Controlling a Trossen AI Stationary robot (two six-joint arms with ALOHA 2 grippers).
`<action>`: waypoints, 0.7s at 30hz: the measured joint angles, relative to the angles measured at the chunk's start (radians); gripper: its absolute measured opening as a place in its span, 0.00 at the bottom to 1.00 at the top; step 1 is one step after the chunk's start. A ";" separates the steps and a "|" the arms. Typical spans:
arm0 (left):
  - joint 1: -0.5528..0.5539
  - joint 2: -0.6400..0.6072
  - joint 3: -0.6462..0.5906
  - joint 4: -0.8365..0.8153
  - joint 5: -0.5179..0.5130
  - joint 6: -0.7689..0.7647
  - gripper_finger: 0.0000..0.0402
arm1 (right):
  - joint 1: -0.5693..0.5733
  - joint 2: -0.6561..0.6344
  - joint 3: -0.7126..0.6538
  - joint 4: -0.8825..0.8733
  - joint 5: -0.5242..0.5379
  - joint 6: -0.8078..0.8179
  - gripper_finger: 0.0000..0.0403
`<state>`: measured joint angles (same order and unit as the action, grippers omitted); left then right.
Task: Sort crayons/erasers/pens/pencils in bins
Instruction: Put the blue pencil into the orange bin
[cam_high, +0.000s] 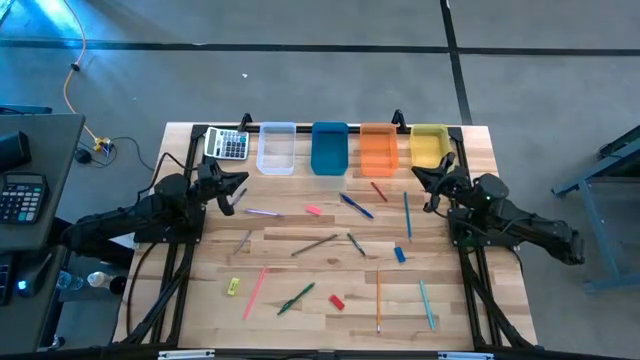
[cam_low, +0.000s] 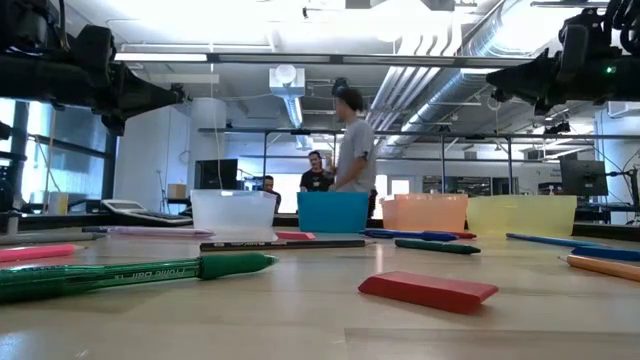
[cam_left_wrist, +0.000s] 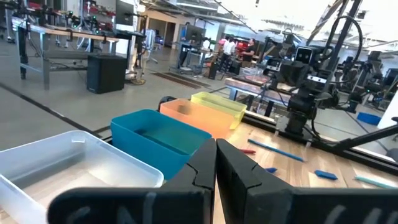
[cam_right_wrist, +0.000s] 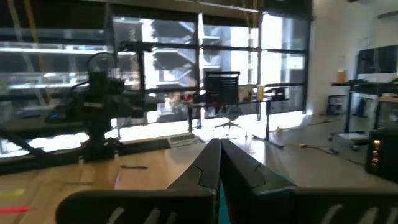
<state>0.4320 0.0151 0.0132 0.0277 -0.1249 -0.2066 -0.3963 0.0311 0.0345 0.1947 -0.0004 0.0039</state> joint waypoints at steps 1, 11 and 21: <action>0.000 0.000 0.000 0.000 0.000 0.000 0.00 | 0.001 0.013 0.008 -0.006 0.000 0.006 0.00; 0.000 0.000 0.000 -0.001 0.001 0.015 0.00 | 0.023 0.263 0.198 -0.323 0.136 0.130 0.00; 0.000 0.000 0.000 -0.002 0.015 0.030 0.00 | 0.122 0.496 0.378 -0.655 0.265 0.405 0.00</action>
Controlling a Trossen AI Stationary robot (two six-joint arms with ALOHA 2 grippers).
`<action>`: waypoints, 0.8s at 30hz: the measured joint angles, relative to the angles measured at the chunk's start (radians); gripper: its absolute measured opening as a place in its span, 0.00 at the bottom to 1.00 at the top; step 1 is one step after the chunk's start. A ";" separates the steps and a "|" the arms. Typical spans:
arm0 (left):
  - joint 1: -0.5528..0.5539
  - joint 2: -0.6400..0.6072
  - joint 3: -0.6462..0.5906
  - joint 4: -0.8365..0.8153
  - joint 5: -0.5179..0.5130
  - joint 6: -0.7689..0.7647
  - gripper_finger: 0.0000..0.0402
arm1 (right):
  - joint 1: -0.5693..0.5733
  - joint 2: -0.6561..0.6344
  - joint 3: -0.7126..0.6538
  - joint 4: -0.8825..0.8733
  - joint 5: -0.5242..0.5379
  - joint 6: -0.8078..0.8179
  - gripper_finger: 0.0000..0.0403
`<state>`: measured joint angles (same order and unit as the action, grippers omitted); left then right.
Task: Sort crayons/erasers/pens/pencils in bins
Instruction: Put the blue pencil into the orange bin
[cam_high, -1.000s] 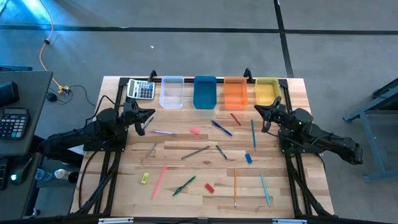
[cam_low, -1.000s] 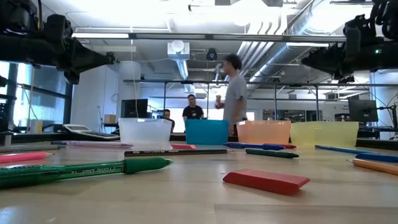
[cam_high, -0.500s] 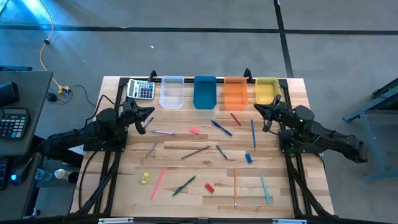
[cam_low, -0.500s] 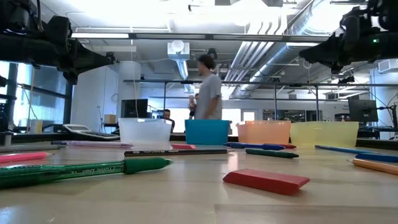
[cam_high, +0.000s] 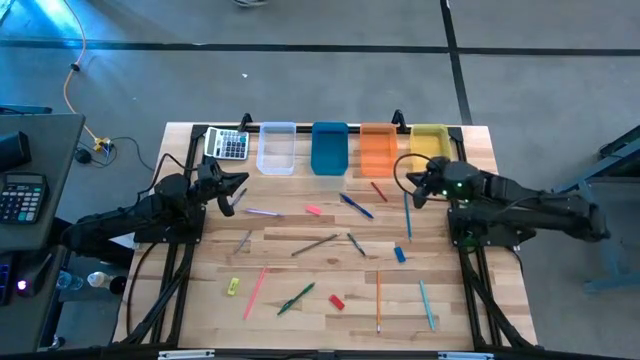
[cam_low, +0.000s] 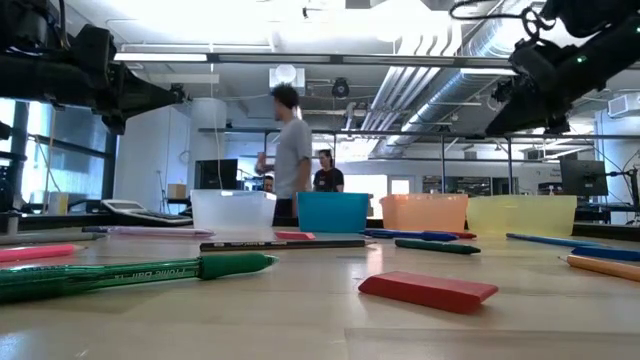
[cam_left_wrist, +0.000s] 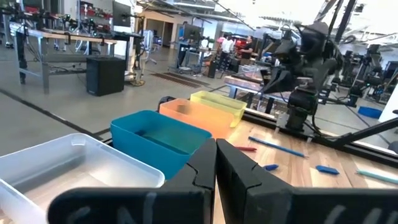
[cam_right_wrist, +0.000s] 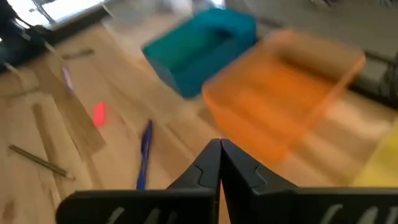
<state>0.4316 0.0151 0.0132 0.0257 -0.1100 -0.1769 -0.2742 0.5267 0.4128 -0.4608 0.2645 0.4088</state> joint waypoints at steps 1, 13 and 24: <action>0.000 0.000 0.000 0.000 0.009 0.002 0.00 | 0.012 0.023 0.013 -0.021 0.010 0.033 0.00; 0.000 0.000 0.000 0.010 0.083 0.102 0.00 | 0.122 0.311 0.057 -0.217 0.054 0.450 0.00; 0.000 0.006 0.000 0.055 0.103 0.119 0.00 | 0.192 0.526 0.057 -0.220 -0.034 0.746 0.21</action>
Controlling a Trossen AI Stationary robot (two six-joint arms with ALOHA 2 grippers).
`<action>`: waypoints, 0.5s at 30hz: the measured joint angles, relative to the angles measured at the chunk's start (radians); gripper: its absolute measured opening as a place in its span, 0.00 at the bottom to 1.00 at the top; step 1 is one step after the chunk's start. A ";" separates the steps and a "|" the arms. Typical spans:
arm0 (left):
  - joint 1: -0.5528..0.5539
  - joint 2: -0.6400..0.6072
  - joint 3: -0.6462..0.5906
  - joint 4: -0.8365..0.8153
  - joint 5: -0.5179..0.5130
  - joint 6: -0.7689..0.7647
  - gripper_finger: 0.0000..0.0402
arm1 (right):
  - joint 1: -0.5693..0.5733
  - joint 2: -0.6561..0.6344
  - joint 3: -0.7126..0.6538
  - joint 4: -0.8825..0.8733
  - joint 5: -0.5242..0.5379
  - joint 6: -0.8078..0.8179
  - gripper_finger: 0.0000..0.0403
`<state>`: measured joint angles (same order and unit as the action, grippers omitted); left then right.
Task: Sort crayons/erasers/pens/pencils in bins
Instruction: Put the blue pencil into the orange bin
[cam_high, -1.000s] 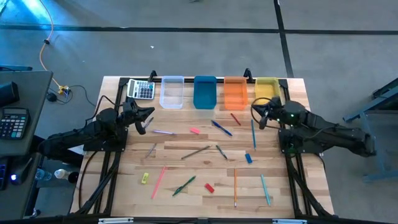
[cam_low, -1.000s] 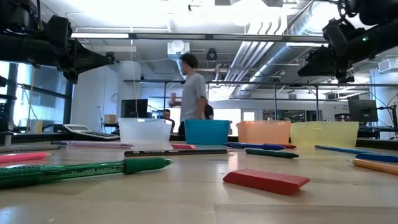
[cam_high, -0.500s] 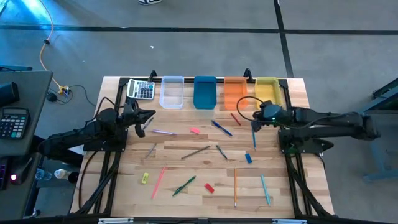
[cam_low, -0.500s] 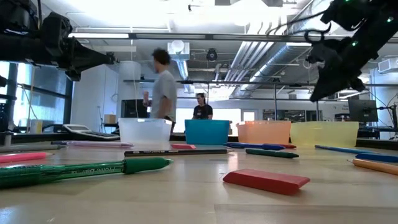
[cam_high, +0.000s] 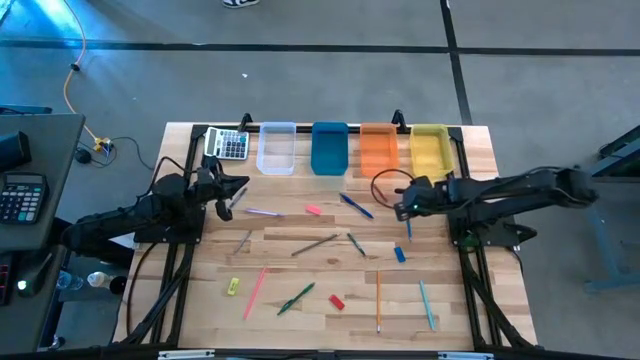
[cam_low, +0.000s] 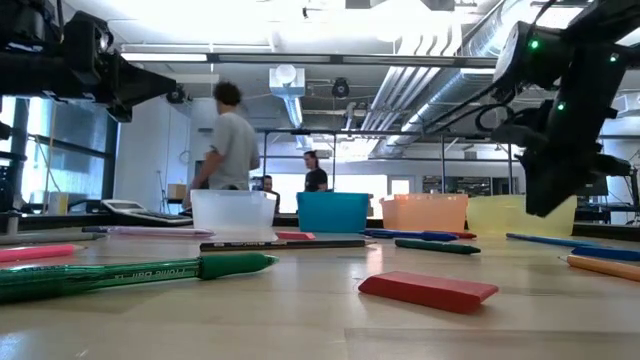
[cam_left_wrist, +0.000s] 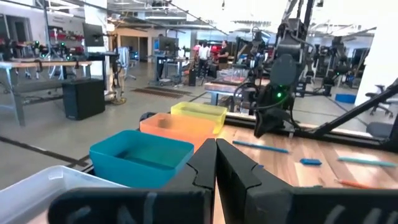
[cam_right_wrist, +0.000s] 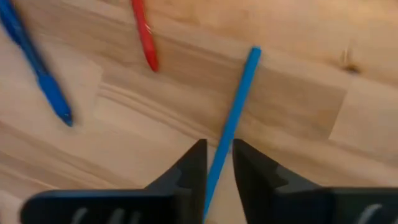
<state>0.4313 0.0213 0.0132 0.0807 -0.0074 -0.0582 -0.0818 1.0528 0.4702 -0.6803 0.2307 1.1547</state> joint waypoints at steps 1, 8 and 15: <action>0.000 0.001 0.000 -0.002 0.000 0.005 0.00 | 0.000 0.012 0.000 0.002 -0.005 0.020 0.23; 0.000 0.000 0.000 -0.001 -0.004 0.009 0.00 | 0.000 0.085 0.000 0.022 -0.034 0.098 0.30; 0.000 0.000 0.000 -0.001 -0.057 0.010 0.00 | -0.003 0.160 0.000 0.053 -0.053 0.106 0.26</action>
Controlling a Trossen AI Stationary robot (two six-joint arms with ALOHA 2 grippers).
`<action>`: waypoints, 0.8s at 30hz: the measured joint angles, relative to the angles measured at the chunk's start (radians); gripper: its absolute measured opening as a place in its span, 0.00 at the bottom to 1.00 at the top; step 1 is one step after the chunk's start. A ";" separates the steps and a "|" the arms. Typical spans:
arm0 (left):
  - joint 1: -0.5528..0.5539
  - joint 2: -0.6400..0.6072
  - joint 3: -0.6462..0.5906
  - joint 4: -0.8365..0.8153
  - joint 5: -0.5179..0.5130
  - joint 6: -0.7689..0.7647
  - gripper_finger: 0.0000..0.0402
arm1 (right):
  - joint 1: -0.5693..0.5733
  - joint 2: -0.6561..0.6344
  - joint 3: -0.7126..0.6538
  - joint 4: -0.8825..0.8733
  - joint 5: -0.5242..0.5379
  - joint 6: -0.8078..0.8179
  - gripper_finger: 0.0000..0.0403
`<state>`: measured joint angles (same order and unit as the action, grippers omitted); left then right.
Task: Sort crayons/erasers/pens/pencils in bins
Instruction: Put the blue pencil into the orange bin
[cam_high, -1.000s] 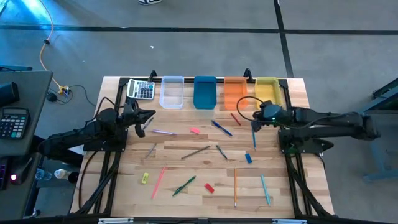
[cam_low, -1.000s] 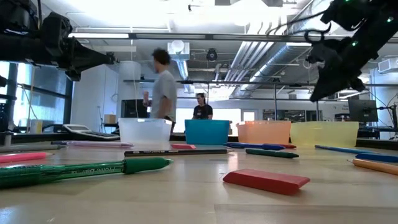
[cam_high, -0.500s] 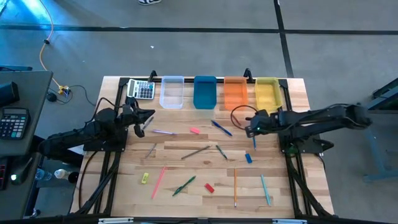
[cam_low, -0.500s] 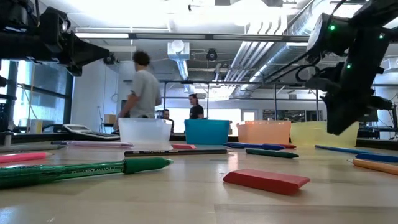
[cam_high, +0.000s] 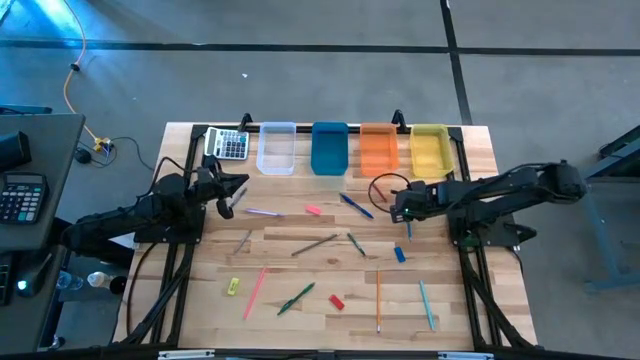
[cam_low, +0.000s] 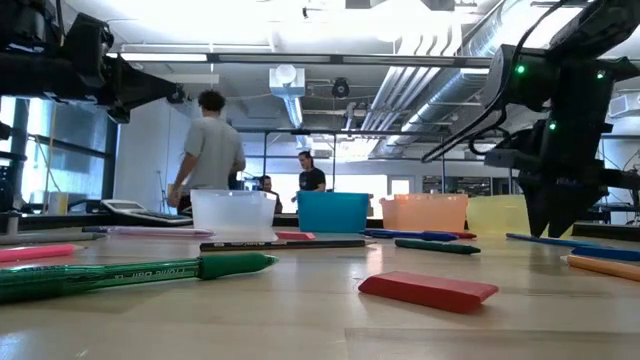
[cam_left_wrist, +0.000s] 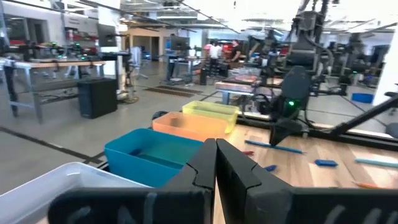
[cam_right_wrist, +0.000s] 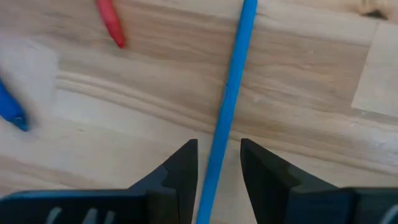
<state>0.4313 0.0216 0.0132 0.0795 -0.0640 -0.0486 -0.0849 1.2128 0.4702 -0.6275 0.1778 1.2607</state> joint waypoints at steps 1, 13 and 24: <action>0.000 0.000 0.000 0.000 -0.002 0.000 0.00 | -0.001 0.012 0.000 0.001 0.001 0.000 0.25; 0.000 0.000 0.000 -0.002 -0.001 -0.001 0.00 | -0.017 0.058 0.004 -0.005 0.008 -0.009 0.11; 0.000 0.000 0.000 -0.005 -0.001 -0.002 0.00 | -0.018 0.044 0.020 -0.037 -0.024 -0.060 0.05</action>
<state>0.4313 0.0216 0.0132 0.0746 -0.0654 -0.0505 -0.1032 1.2572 0.4899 -0.6643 0.1539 1.2011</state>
